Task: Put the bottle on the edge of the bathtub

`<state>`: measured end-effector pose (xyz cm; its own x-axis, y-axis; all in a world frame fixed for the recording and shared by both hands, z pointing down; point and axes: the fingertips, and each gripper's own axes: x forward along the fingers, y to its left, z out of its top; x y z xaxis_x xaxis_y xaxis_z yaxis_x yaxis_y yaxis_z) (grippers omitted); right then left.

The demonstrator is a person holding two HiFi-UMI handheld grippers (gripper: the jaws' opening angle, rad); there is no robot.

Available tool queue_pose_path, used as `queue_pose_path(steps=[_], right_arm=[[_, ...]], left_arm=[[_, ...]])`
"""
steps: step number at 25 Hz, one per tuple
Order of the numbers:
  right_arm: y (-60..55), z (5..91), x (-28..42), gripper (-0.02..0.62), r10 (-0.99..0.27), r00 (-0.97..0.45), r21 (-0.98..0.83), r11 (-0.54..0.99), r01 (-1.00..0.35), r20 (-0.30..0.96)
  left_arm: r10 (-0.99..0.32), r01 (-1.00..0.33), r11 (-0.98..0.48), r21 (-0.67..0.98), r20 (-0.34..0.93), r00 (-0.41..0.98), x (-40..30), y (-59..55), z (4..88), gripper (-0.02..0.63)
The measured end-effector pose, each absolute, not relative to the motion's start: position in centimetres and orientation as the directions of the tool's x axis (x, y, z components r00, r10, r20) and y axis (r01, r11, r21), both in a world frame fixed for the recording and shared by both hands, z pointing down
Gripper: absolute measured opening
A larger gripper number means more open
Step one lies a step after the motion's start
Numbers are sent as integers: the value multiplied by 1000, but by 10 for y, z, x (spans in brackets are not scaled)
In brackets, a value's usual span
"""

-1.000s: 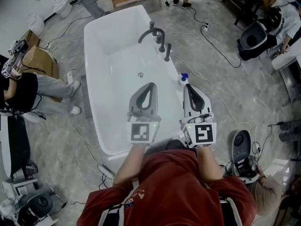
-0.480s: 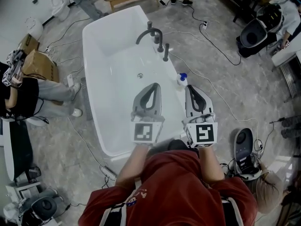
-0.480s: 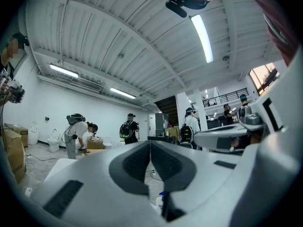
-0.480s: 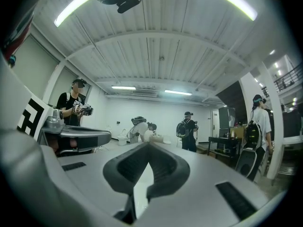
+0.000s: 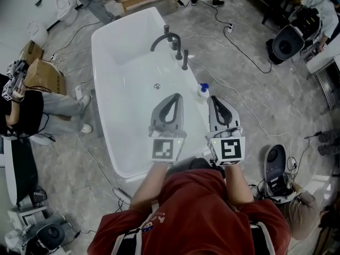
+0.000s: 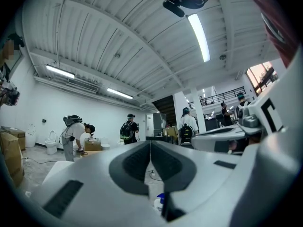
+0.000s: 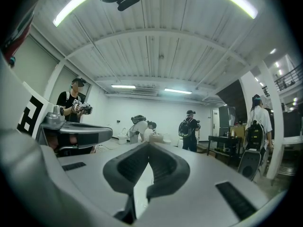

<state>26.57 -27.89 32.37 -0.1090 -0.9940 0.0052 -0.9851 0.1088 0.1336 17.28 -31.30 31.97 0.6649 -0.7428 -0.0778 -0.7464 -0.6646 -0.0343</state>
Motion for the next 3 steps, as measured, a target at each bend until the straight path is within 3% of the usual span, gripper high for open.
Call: queue_pose_path(steps=[3], right_arm=[[-280, 322, 268, 12, -995, -104, 133, 103, -986, 1]], left_arm=[[-741, -744, -667, -30, -75, 667, 177, -312, 317, 15]])
